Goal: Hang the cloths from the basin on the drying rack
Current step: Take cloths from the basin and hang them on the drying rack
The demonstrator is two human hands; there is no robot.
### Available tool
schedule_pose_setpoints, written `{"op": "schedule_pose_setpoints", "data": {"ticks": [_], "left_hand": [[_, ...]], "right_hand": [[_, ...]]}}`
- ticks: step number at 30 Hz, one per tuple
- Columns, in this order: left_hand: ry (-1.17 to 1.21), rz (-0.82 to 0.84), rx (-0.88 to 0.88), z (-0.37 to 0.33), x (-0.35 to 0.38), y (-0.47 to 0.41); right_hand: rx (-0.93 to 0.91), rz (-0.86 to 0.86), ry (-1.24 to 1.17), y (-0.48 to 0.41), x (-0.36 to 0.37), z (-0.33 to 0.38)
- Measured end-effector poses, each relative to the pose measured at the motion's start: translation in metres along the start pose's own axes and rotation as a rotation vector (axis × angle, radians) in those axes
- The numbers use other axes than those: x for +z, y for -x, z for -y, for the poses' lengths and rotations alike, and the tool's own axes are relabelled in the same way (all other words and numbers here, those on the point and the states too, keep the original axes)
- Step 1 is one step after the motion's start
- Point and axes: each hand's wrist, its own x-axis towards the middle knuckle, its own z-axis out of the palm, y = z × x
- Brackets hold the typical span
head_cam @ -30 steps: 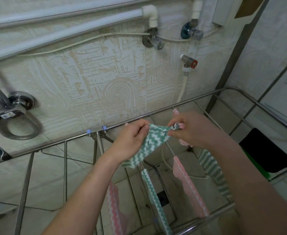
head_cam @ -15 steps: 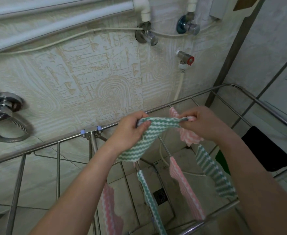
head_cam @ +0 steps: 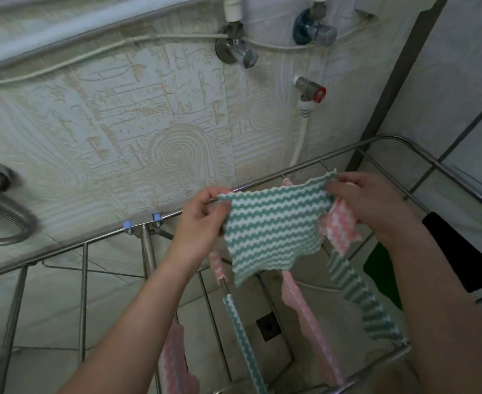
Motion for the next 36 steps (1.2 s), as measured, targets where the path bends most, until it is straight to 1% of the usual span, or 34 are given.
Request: {"op": "schedule_pose_setpoints", "data": {"ticks": [2, 4, 7, 10, 12, 14, 17, 20, 21, 23, 24, 25, 27, 28, 30, 32, 36], "left_hand": [[-0.034, -0.059, -0.076, 0.02, 0.005, -0.014], [-0.167, -0.141, -0.119, 0.046, 0.011, -0.034], [-0.405, -0.274, -0.129, 0.074, 0.014, -0.065], [-0.603, -0.339, -0.121, 0.082, 0.008, -0.087], [-0.68, -0.358, -0.109, 0.083, 0.004, -0.096], [-0.764, -0.377, -0.1, 0.085, -0.001, -0.105], [-0.846, -0.392, -0.104, 0.085, -0.006, -0.114], [-0.893, -0.352, -0.159, 0.086, -0.009, -0.117], [-0.919, -0.328, -0.16, 0.086, -0.008, -0.115], [-0.964, -0.247, -0.082, 0.086, 0.001, -0.104], [-0.952, -0.18, -0.025, 0.087, 0.008, -0.097], [-0.917, -0.088, 0.013, 0.089, 0.017, -0.088], [-0.829, 0.099, 0.012, 0.094, 0.035, -0.073], [-0.764, 0.155, -0.02, 0.098, 0.042, -0.067], [-0.607, 0.176, -0.097, 0.105, 0.05, -0.06], [-0.477, 0.144, -0.153, 0.109, 0.053, -0.056], [-0.219, 0.132, -0.251, 0.112, 0.053, -0.054]], "right_hand": [[-0.013, -0.078, 0.228, -0.019, 0.017, -0.006], [-0.019, -0.037, 0.469, -0.037, 0.037, -0.017], [0.039, 0.028, 0.605, -0.06, 0.06, -0.026], [-0.017, 0.015, 0.742, -0.08, 0.072, -0.023], [-0.05, 0.027, 0.815, -0.094, 0.079, -0.022], [-0.051, 0.033, 0.807, -0.109, 0.089, -0.026], [-0.004, 0.025, 0.754, -0.119, 0.099, -0.026], [-0.055, 0.026, 0.746, -0.111, 0.101, -0.026], [-0.093, 0.078, 0.715, -0.106, 0.101, -0.028], [-0.115, 0.295, 0.668, -0.094, 0.102, -0.032], [-0.11, 0.408, 0.696, -0.088, 0.104, -0.035], [-0.109, 0.471, 0.745, -0.083, 0.106, -0.037], [-0.141, 0.423, 0.816, -0.079, 0.112, -0.039], [-0.154, 0.381, 0.838, -0.077, 0.114, -0.039], [-0.165, 0.321, 0.881, -0.074, 0.119, -0.039], [-0.178, 0.284, 0.886, -0.072, 0.122, -0.044], [-0.259, 0.285, 0.886, -0.065, 0.123, -0.047]]}}
